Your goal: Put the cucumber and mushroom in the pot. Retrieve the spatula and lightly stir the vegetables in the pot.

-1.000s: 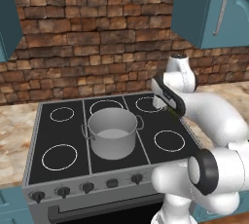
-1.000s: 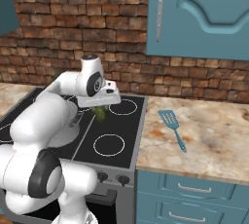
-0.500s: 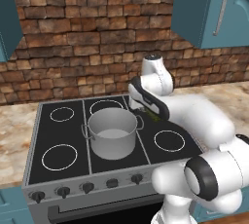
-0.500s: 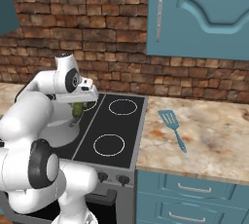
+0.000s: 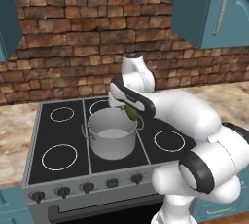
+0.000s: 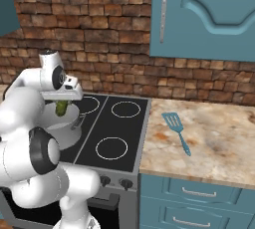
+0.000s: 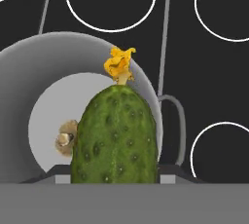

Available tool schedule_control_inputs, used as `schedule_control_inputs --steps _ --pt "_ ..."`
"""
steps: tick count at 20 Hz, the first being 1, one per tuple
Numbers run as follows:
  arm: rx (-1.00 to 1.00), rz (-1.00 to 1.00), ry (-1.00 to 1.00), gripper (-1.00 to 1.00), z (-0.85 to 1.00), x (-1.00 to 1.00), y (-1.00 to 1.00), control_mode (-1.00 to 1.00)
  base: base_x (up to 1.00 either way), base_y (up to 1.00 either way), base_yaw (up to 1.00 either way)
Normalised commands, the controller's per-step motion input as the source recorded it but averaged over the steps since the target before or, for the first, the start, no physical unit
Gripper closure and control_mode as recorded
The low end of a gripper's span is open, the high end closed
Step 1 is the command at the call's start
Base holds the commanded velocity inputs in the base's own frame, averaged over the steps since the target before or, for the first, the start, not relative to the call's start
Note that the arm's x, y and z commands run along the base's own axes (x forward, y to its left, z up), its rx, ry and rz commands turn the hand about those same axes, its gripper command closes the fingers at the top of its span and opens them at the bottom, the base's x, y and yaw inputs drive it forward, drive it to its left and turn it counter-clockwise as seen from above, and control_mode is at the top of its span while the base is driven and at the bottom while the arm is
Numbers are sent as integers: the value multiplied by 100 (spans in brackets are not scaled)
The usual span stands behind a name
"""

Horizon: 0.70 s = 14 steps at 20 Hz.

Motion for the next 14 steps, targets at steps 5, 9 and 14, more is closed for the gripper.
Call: schedule_control_inputs --steps 5,9,14 --pt "10 -2 -1 100 -31 1 41 -100 0 0 0" --pt "1 -2 0 100 -22 -16 27 -100 0 0 0" --pt "0 -2 0 100 -38 4 21 -100 0 0 0"
